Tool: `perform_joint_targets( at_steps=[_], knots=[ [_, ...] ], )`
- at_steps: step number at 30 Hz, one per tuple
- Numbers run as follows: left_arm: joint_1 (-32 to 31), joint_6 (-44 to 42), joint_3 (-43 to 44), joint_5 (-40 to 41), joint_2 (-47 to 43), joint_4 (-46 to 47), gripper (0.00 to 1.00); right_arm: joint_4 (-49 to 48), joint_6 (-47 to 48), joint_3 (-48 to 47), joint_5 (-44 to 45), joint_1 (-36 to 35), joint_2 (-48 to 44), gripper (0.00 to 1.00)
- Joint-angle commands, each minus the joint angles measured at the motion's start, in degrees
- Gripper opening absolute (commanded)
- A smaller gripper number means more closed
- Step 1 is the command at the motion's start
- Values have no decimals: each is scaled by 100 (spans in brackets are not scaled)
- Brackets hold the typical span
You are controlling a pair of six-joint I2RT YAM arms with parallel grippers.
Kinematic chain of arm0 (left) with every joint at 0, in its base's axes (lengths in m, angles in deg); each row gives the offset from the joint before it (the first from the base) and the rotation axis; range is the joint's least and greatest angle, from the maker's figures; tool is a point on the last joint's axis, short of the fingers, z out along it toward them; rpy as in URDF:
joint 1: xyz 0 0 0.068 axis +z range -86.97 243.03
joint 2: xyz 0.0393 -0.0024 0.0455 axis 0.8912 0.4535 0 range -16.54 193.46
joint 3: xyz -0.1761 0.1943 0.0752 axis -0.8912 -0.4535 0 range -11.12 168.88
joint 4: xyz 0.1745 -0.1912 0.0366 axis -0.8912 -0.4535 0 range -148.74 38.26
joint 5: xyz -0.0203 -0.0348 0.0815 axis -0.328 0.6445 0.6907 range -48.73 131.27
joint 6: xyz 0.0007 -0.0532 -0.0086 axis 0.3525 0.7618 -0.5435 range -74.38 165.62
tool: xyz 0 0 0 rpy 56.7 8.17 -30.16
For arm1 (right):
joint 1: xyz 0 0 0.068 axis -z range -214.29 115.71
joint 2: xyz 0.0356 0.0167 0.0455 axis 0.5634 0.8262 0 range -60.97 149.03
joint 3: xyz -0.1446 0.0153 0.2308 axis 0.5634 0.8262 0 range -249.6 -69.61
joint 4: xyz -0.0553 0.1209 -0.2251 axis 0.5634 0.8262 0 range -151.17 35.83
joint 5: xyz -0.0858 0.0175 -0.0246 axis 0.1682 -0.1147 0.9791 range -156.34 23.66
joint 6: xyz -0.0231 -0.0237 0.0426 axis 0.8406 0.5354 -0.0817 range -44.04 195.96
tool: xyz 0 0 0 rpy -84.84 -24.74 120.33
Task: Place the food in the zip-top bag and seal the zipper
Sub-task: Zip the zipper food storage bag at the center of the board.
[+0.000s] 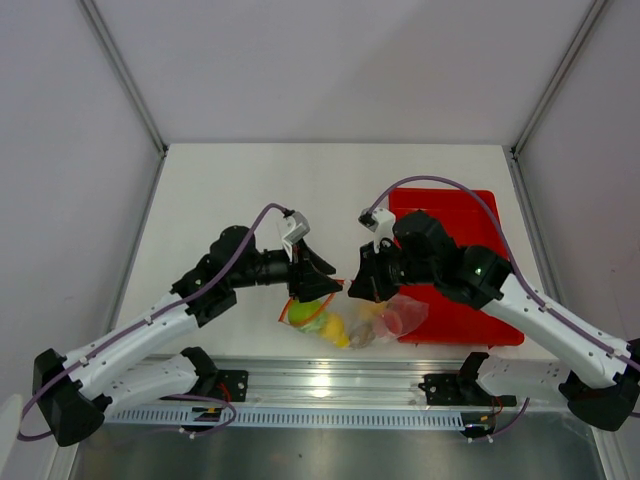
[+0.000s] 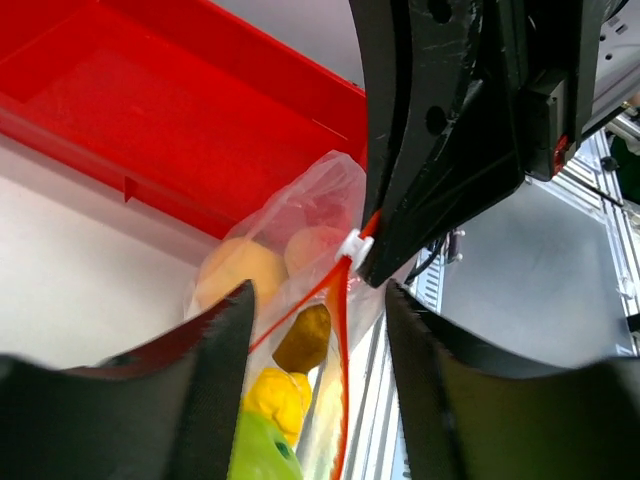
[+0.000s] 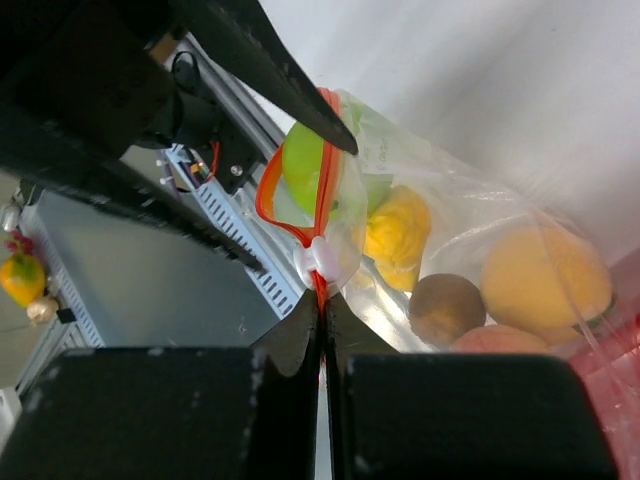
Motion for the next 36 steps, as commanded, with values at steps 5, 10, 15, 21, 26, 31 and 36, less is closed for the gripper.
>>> perform_joint_targets(
  at_steps=[5, 10, 15, 21, 26, 31, 36],
  knots=[
    [-58, 261, -337, -481, -120, 1526, 46, -430, 61, 91, -666, 96, -137, 0],
    [-76, 331, -294, -727, -32, 1703, 42, -430, 52, 153, -727, 114, -164, 0],
    [-85, 323, -302, -745, -6, 1642, 39, -500, 26, 179, -754, 122, -216, 0],
    [-102, 323, -355, -754, 47, 1554, 38, -580, -27, 179, -789, 149, -243, 0],
    [-111, 349, -408, -763, 82, 1598, 38, -632, -44, 223, -850, 158, -260, 0],
    [-111, 375, -364, -824, 179, 1615, 37, -685, -44, 258, -912, 157, -243, 0],
    [-111, 393, -338, -912, 205, 1598, 31, -694, -35, 294, -877, 175, -269, 0]
  ],
)
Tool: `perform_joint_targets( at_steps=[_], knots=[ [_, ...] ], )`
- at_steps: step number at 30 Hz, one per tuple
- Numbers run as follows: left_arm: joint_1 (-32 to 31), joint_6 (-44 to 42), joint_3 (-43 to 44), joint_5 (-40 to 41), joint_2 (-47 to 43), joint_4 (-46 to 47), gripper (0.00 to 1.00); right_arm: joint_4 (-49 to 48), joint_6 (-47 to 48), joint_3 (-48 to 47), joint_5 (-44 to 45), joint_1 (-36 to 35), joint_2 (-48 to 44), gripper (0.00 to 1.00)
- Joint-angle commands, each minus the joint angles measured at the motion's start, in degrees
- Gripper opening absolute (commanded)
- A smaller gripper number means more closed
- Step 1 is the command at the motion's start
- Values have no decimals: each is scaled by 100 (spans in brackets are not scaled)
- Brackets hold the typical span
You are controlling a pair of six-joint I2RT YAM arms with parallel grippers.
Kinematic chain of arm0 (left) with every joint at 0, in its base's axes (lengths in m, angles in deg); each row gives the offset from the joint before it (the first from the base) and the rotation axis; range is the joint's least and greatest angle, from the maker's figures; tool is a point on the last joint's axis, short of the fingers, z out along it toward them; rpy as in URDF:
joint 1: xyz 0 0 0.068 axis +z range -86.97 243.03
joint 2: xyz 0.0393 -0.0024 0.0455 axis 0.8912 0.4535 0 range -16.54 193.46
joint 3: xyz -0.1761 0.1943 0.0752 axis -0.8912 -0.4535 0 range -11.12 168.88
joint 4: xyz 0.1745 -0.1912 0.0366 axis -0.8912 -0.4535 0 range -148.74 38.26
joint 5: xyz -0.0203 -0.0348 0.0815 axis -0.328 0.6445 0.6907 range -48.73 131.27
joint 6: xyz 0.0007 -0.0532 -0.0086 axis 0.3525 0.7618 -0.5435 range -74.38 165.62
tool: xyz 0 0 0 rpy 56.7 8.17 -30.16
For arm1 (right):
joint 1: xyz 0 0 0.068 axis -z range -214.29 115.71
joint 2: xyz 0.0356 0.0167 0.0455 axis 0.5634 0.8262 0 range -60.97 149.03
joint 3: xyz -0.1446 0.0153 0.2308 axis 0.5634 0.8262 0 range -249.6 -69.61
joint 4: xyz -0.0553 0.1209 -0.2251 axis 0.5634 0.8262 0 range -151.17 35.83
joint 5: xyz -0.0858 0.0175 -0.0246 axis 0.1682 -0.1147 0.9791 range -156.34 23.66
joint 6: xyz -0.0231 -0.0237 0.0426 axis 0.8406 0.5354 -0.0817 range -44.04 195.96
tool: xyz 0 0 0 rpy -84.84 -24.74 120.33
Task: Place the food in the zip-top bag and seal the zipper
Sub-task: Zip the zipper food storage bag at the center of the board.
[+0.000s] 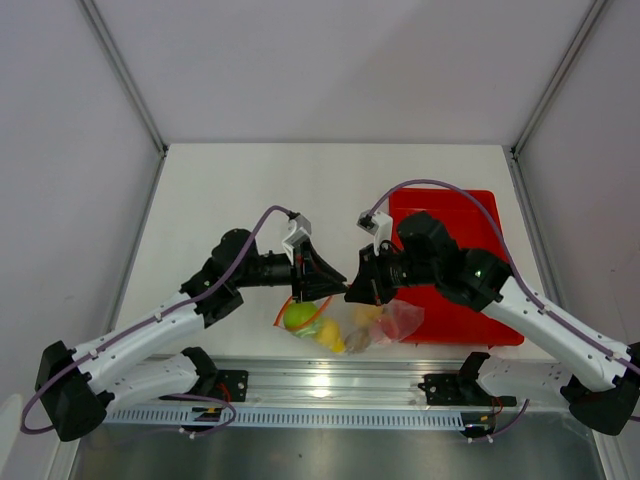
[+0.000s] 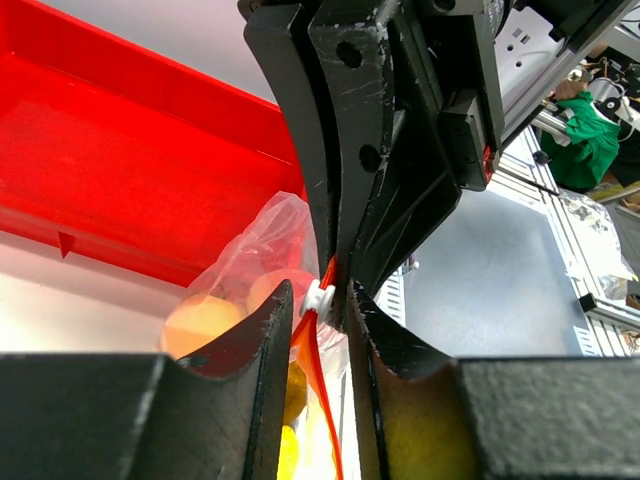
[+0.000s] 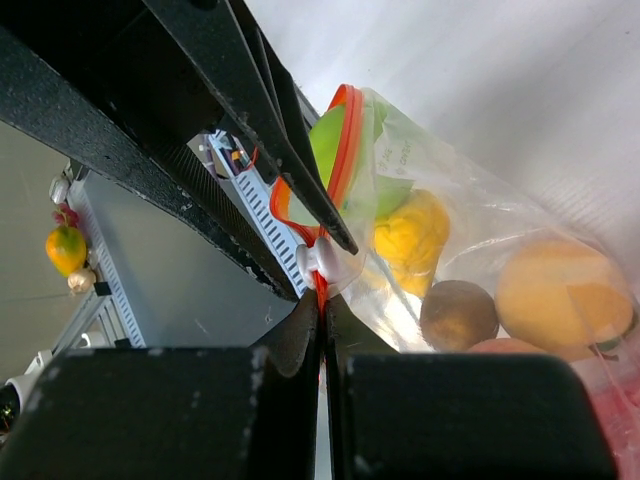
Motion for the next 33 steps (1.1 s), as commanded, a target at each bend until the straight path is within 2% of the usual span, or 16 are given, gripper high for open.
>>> perform_joint_targets(
  at_steps=[1, 4, 14, 28, 33],
  knots=[
    [-56, 30, 36, -174, 9, 205, 30, -283, -22, 3, -97, 31, -149, 0],
    [-48, 13, 54, -182, 52, 109, 26, -318, -31, 12, -114, 40, -140, 0],
    [-48, 39, 151, -323, 79, -190, 1, -520, -198, 214, 88, 48, -307, 0],
    [-48, 4, 168, -200, -369, -936, 1, -951, -725, 460, 773, 259, -606, 0],
    [-56, -40, 107, -60, -606, -1357, 1, -1057, -735, 399, 738, 330, -562, 0]
  ],
)
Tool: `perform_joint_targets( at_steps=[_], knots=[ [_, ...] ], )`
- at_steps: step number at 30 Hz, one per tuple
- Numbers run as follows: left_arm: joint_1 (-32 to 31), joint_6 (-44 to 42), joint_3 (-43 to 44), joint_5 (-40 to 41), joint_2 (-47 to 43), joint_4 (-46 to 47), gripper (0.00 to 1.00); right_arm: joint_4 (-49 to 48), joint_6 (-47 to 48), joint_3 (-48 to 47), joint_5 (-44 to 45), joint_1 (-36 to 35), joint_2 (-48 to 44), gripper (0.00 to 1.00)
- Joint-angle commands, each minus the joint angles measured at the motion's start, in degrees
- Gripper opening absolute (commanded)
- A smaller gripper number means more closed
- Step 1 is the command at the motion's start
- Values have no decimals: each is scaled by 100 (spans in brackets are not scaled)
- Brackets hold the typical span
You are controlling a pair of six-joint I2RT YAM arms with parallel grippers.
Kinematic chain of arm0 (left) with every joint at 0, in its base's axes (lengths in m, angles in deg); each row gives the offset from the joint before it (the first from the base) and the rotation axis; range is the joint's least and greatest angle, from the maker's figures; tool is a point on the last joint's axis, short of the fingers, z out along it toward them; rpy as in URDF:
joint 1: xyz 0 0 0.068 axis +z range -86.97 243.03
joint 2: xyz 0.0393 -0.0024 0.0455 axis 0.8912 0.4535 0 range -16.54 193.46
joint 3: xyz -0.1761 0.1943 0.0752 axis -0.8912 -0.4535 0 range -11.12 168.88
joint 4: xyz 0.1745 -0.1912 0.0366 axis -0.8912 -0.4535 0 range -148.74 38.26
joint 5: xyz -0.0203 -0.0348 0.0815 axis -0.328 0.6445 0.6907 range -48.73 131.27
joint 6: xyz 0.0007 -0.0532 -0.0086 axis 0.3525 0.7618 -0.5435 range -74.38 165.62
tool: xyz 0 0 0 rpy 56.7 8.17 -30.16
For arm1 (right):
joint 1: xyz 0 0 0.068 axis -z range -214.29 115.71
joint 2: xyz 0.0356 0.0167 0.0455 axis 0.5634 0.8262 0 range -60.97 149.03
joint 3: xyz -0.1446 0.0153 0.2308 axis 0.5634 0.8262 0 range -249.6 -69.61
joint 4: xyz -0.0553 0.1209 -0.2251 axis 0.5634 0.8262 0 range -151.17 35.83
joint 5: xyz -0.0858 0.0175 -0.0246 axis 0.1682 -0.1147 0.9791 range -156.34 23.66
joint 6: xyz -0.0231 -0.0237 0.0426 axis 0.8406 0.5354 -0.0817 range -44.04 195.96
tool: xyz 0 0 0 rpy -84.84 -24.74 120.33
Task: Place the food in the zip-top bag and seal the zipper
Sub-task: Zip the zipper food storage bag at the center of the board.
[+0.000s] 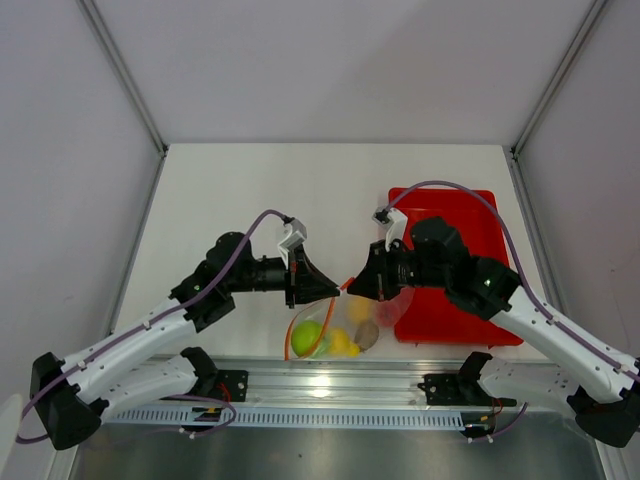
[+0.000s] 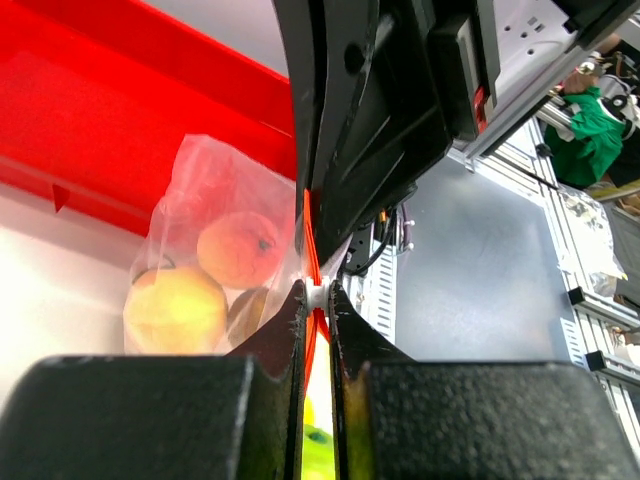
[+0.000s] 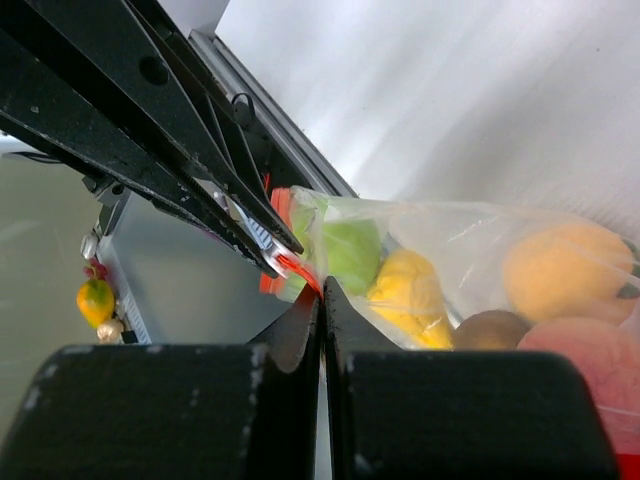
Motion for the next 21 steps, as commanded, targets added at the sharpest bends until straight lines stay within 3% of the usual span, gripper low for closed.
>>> perform_joint_targets(
  at_steps=[1, 21],
  knots=[
    [-48, -64, 85, -138, -300, -614, 0, -451, -52, -122, 389, 135, -86, 0],
    [-48, -82, 287, 398, -1601, -2872, 0, -943, 660, -96, -200, 47, 134, 0]
  ],
)
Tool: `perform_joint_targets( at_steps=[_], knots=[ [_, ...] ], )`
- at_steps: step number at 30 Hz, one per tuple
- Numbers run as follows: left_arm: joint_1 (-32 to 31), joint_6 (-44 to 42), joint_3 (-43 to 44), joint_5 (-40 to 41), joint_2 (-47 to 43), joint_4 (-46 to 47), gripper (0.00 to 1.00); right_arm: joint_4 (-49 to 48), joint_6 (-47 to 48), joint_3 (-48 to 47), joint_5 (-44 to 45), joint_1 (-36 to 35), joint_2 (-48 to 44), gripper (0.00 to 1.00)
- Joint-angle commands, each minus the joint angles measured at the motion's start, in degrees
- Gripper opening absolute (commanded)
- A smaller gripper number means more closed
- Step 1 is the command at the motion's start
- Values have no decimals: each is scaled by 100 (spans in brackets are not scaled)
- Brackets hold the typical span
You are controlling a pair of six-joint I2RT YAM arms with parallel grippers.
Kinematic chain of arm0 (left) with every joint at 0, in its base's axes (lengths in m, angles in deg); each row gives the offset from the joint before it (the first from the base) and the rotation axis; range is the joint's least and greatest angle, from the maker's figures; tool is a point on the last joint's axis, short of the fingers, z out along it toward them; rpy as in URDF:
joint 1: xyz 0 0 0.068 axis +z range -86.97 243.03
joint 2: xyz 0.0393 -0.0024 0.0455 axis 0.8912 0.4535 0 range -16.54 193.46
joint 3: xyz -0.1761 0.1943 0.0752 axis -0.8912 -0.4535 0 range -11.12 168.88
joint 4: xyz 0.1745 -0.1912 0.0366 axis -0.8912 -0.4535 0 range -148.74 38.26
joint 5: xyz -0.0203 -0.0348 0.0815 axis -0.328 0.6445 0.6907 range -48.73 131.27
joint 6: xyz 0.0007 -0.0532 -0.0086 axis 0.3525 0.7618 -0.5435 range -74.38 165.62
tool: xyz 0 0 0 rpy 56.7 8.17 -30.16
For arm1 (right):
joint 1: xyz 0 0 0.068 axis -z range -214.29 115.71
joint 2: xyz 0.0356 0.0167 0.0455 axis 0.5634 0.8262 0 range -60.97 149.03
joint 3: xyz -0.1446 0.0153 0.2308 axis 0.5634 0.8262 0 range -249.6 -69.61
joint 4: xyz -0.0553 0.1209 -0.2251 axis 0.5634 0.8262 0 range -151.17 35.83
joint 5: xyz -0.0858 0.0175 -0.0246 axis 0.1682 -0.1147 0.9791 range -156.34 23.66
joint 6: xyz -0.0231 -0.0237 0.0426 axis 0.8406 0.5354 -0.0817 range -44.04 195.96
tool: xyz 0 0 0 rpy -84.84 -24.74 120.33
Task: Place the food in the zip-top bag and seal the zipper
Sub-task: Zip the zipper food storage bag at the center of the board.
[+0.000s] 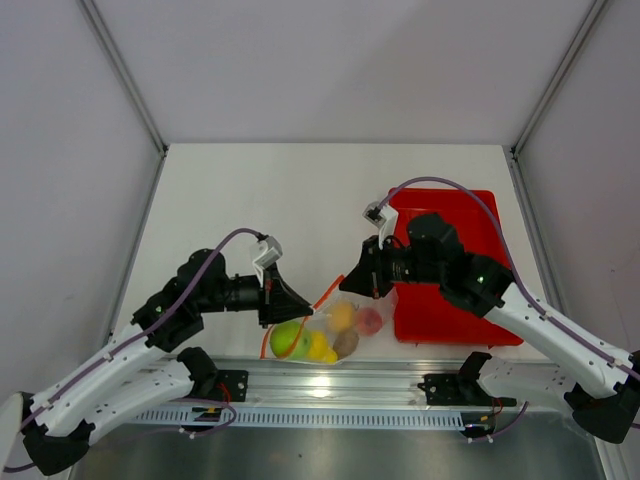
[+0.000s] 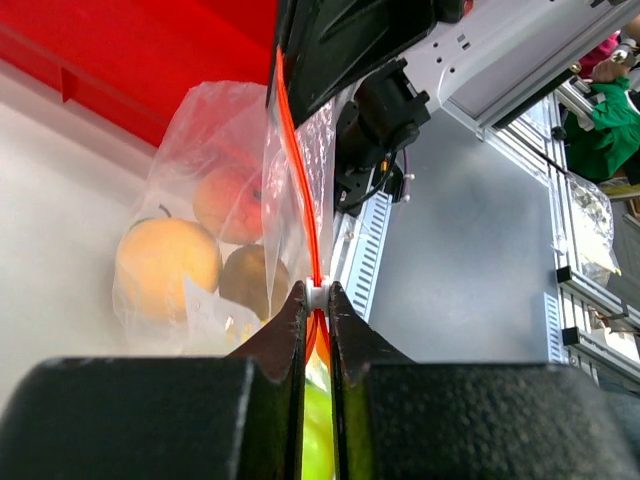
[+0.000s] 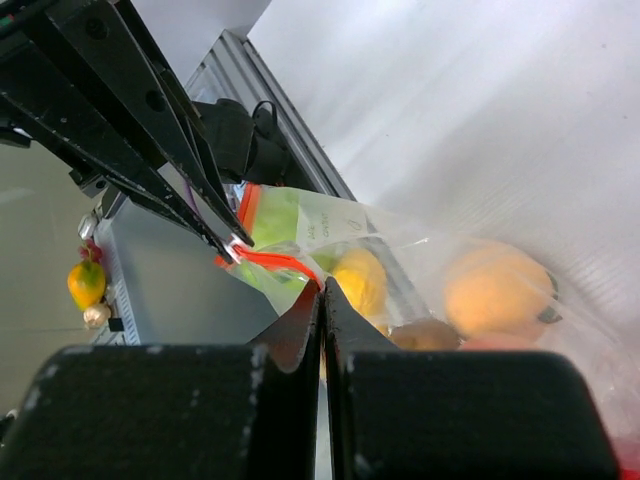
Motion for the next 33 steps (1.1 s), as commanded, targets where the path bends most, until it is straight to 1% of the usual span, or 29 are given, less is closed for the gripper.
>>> perform_joint_targets(
  at_steps=[1, 5, 6, 7, 8, 9, 11, 12, 15, 18, 19, 21, 23, 24, 29, 32, 33],
  knots=[
    [-48, -71, 269, 20, -266, -759, 1, -517, 236, -8, -120, 49, -25, 0],
    [-48, -62, 488, 108, -372, -1049, 1, -807, 323, 272, -500, -195, 168, 0],
    [-48, -79, 559, 108, -381, -1154, 1, -878, 350, 326, -579, -258, 212, 3],
    [-48, -88, 594, 108, -381, -1199, 1, -948, 402, 361, -641, -319, 247, 11],
    [-48, -115, 638, 152, -355, -1260, 1, -940, 446, 379, -633, -424, 282, 23],
    [-48, -132, 743, 178, -337, -1383, 1, -914, 560, 379, -581, -477, 335, 46],
    [-48, -193, 823, 179, -241, -1506, 1, -738, 674, 318, -370, -531, 353, 59],
    [-48, -211, 919, 187, -205, -1568, 1, -668, 832, 274, -334, -548, 335, 72],
    [-48, -308, 973, 161, -109, -1735, 1, -474, 1122, 134, -325, -548, 248, 80],
    [-48, -440, 1113, 83, 31, -1937, 0, -308, 1632, -51, -614, -522, 212, 85],
    [-48, -475, 1157, 65, 76, -2051, 0, -272, 1894, -86, -728, -496, 247, 85],
    [-48, -563, 1192, 56, 181, -2148, 1, -219, 2098, -130, -1377, -426, 361, 84],
    [-48, -616, 1271, 82, 234, -2245, 1, -333, 2256, -69, -1852, -337, 563, 82],
    [-48, -624, 1263, 65, 252, -2254, 1, -403, 2301, -52, -2107, -337, 651, 80],
    [-48, -651, 1219, 3, 313, -2254, 0, -702, 2459, -34, -2364, -398, 1064, 72],
    [-56, -660, 1227, -6, 340, -2289, 0, -834, 2538, -86, -2460, -399, 1179, 58],
    [-48, -668, 1219, 3, 340, -2298, 1, -773, 2556, -113, -2470, -399, 1266, 49]
  ],
)
